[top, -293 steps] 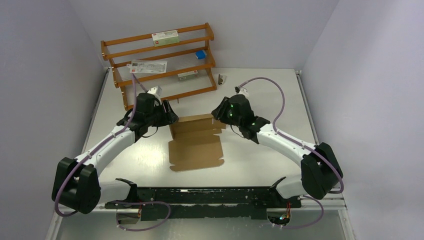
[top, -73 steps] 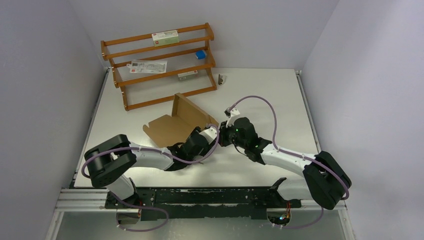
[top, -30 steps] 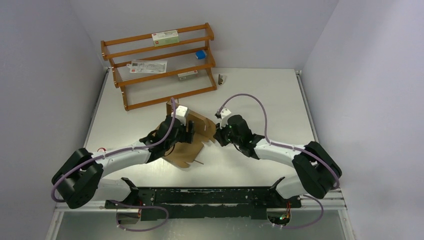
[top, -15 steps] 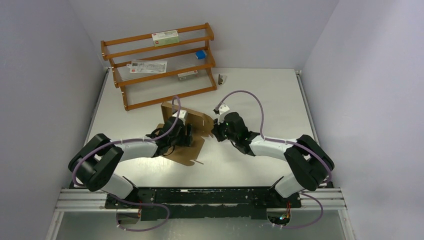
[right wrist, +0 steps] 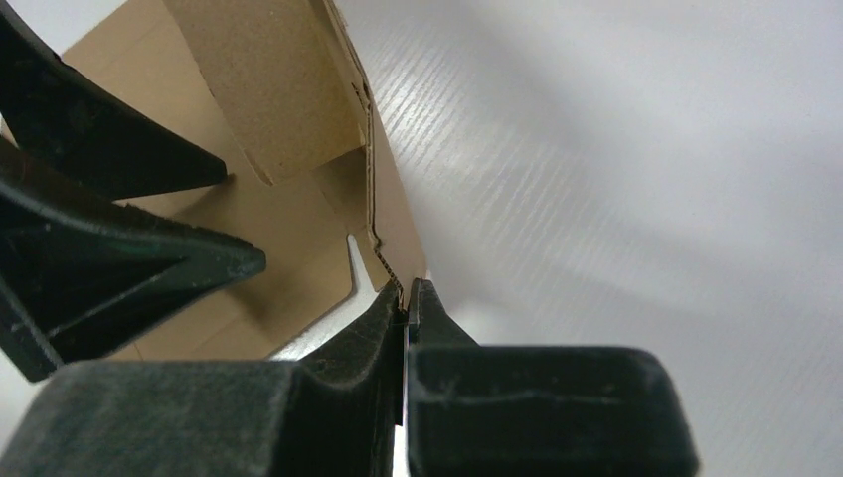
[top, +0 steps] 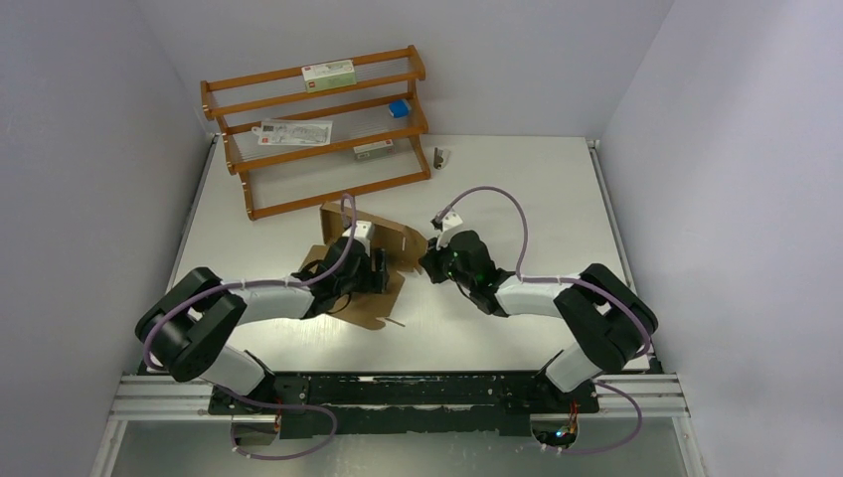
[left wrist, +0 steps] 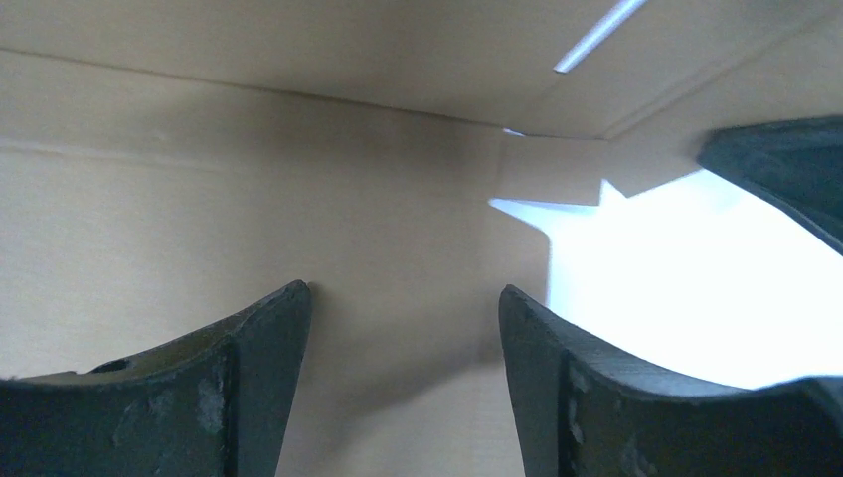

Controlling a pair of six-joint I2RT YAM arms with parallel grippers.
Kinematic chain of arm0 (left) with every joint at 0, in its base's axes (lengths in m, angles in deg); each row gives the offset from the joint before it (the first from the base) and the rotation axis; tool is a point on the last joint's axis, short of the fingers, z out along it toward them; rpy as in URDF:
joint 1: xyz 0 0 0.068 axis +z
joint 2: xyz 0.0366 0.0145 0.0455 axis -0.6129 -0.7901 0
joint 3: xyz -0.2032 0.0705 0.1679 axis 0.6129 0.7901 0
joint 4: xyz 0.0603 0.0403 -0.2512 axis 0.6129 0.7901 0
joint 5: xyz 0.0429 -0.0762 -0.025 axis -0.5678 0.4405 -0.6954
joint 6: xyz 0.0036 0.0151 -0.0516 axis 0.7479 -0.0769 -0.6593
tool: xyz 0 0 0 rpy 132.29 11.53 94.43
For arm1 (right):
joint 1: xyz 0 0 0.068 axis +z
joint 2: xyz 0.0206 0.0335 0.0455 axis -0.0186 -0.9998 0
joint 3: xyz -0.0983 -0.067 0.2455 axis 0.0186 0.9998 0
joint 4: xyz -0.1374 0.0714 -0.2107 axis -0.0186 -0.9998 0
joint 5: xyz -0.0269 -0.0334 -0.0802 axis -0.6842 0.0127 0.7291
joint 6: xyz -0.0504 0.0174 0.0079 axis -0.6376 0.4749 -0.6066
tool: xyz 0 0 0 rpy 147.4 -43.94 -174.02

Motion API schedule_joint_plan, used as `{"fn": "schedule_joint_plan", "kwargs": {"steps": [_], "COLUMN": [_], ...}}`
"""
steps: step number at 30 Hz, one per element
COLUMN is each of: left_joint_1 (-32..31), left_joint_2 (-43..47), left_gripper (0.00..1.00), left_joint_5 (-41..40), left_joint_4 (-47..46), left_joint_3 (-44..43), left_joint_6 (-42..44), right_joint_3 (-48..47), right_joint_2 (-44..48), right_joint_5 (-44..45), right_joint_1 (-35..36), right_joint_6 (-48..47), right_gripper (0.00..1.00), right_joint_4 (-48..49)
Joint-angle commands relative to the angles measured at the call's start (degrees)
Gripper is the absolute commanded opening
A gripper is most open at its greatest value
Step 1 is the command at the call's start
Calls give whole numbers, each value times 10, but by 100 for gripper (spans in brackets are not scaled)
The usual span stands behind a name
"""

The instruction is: Fold the paper box

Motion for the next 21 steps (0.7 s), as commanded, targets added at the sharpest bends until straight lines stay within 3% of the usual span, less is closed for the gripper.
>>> {"fn": "schedule_joint_plan", "kwargs": {"steps": [1,7,9,21], "left_joint_1": [-39,-71,-78,-121], "left_joint_2": [25,13,3,-70], "left_gripper": [75,83,96,97], "left_joint_5": [-51,-97,-105,-141], "left_joint_4": [6,-35,-47,-127], "left_joint_3": [-3,-13,-20,-53], "left_joint_6": [31,85,109,215], "right_joint_3": [-6,-8,-7,-8], "right_joint_2": [-7,-9,-7,-3], "right_joint_5": [-10,-23,-27,-42], "right_joint_1": [3,3,3,3], "right_joint_6": [-8,-38,-45,-55], "right_gripper": [0,0,0,0], "right_joint_4": [41,17,13,-5]}}
